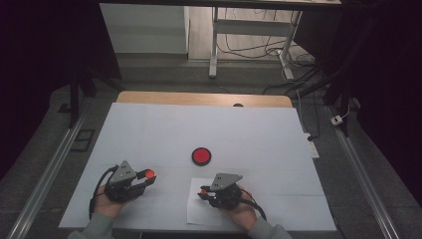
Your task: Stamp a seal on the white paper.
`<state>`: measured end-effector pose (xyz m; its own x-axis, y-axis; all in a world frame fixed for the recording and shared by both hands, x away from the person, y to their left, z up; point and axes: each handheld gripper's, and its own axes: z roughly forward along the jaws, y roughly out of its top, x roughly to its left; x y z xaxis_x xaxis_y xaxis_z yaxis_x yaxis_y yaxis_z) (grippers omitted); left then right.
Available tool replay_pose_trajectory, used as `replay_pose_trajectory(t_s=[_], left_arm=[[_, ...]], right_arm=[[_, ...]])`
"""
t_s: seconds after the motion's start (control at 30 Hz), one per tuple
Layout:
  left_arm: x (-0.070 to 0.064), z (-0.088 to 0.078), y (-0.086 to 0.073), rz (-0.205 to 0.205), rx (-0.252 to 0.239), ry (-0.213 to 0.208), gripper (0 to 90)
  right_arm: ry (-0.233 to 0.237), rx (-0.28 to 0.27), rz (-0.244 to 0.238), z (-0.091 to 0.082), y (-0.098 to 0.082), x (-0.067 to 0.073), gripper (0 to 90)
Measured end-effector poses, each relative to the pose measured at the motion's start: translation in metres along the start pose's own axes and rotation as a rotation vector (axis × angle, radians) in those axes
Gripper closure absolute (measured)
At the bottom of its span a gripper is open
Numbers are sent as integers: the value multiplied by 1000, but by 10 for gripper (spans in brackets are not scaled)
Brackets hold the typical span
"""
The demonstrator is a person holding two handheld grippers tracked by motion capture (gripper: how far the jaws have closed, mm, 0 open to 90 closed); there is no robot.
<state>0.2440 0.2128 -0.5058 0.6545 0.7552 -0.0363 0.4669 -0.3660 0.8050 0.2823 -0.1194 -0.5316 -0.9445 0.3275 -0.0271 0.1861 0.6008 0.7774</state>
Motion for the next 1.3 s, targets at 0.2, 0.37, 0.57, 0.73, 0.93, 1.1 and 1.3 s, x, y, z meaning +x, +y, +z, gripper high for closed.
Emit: replay_pose_trajectory(t_s=[0.2, 0.37, 0.57, 0.73, 0.93, 1.1, 1.3], left_arm=[[1, -1, 0, -4, -3, 6, 651], [1, -1, 0, -4, -3, 6, 651], [2, -1, -1, -5, -3, 7, 651], [2, -1, 0, -5, -5, 10, 651], [2, -3, 0, -6, -16, 19, 651], [3, -2, 0, -5, -11, 17, 651], [5, -2, -1, -9, -12, 17, 651]], right_arm=[[-7, 0, 7, 0, 0, 0, 731], [-8, -9, 2, 0, -1, 1, 730], [-1, -13, -2, 0, -2, 0, 731], [-1, -13, -2, 0, -2, 0, 731], [1, -4, -4, 0, -1, -1, 729], [28, 9, 8, -2, 4, -4, 721], [47, -184, 90, -27, 13, -12, 721]])
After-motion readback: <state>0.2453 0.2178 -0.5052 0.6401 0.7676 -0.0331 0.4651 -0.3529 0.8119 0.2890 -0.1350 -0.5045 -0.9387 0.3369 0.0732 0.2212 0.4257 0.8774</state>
